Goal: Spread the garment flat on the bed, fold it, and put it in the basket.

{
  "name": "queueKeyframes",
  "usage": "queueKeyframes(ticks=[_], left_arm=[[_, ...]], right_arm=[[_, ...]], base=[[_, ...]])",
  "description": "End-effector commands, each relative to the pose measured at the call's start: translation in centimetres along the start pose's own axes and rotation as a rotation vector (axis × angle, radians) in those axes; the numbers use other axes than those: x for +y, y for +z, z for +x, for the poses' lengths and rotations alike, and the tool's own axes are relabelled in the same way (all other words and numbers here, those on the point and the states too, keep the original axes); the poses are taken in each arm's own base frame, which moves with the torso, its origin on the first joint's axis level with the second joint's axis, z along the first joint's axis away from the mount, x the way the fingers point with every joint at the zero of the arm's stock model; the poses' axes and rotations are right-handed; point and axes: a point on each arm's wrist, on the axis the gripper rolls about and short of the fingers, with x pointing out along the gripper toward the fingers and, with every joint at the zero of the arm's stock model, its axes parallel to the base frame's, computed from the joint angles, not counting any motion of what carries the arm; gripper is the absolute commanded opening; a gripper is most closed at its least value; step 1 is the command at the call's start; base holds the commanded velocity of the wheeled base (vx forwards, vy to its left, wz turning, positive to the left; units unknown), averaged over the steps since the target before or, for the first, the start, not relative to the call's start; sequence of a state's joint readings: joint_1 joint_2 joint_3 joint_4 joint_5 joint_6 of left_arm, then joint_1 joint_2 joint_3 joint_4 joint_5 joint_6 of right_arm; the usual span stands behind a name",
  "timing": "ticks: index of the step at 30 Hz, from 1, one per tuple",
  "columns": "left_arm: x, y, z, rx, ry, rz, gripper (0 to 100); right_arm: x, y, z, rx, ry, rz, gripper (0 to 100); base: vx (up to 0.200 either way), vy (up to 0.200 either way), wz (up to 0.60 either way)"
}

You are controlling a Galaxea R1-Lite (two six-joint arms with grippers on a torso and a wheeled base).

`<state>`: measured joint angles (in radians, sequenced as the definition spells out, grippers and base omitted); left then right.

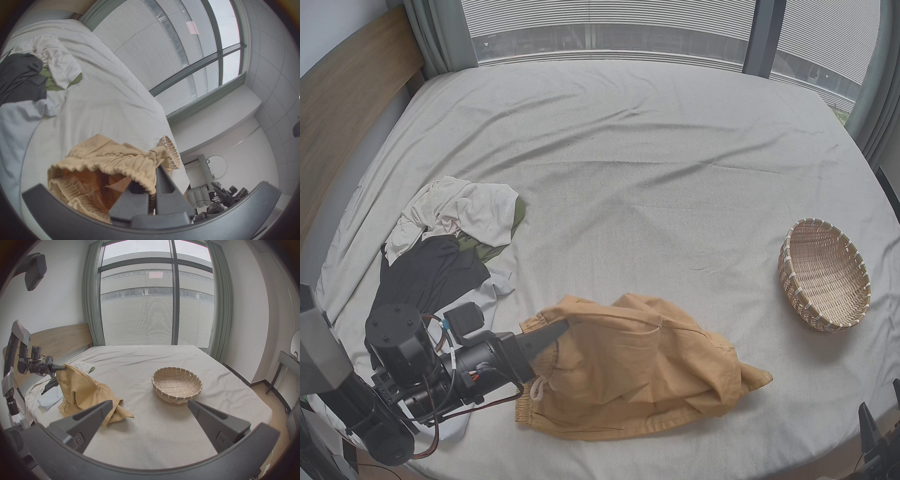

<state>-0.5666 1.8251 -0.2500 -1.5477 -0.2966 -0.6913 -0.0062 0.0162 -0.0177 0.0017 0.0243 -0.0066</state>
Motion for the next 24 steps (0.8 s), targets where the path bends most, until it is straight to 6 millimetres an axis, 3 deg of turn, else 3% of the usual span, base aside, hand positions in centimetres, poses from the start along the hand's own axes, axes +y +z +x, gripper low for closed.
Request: queueKeyframes(ticks=[1, 13, 21, 24], left_arm=[[-0.8, 2.4, -1.1, -0.081, -0.052, 0.032, 0], [0.6, 4.5, -1.6, -0.139, -0.03, 0.051, 0], [0.8, 4.3, -1.6, -0.132, -0.022, 0.05, 0], [0.7, 4.1, -1.8, -0.126, -0.021, 0.045, 0]], right_arm=[[0.0, -0.5, 0.0, 0.003, 0.0, -0.001, 100], [0.0, -0.5, 0.0, 0.003, 0.002, 0.002, 100], [0.0, -0.5, 0.0, -0.003, 0.0, 0.003, 100], [0.0, 1.9, -0.4, -0.144, -0.004, -0.011, 100]], base=[[0.0, 0.0, 0.0], [0.0, 0.0, 0.0], [0.0, 0.0, 0.0], [0.0, 0.0, 0.0]])
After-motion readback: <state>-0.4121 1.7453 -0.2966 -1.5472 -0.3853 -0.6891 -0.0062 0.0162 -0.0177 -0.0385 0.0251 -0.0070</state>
